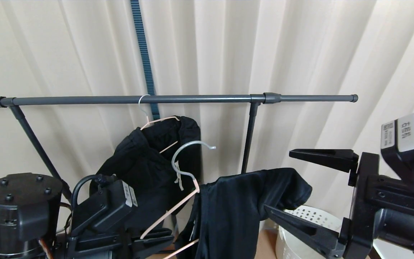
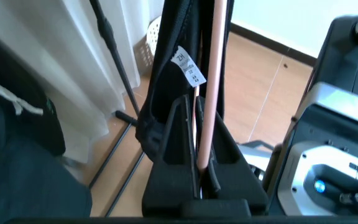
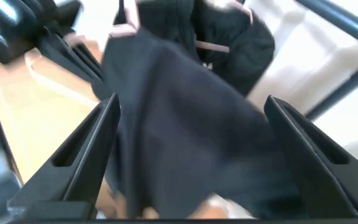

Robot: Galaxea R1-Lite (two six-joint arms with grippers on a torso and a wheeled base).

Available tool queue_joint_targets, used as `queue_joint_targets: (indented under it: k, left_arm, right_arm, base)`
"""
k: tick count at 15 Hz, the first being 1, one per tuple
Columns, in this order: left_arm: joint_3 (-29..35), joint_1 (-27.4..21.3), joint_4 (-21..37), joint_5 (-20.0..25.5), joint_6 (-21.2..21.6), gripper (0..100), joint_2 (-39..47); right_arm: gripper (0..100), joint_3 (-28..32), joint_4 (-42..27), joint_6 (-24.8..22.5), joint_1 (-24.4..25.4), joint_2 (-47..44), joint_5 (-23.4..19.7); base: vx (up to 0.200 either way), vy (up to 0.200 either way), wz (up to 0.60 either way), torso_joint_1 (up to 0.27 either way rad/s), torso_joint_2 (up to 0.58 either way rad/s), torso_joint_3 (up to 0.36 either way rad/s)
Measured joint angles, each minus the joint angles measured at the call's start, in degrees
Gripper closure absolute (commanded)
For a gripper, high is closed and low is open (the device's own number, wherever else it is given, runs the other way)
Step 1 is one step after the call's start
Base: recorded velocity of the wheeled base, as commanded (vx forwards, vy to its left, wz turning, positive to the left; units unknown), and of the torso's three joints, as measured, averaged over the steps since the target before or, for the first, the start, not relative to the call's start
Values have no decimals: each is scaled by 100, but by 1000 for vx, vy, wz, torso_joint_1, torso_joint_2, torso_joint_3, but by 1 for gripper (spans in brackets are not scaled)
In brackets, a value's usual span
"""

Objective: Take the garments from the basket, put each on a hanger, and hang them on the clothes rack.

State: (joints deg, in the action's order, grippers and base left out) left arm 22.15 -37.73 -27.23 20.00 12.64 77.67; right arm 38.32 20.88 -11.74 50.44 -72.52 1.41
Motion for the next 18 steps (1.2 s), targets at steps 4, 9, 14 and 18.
queue_joint_targets:
  k: [4, 9, 14, 18]
  left_arm:
    - [-647, 63, -662, 18, 73, 100, -149]
    - [-1314, 0, -1237, 219, 273, 100, -168]
    - [-1373, -74, -1242, 229, 295, 100, -167]
    - [-1367, -127, -1240, 224, 297, 100, -134]
  right_arm:
    - [0, 645, -1182, -572, -649, 4, -822]
    - [0, 3220, -5058, -2600, -1315, -656, -2344]
    - [0, 4088, -6353, -3801, -1657, -1753, -3428]
    - [0, 4085, -5939, -3758, -1431, -2285, -3683]
  base:
    - [0, 0, 0, 0, 0, 0]
    - [0, 0, 0, 0, 0, 0]
    - [0, 0, 0, 0, 0, 0]
    - [0, 0, 0, 0, 0, 0]
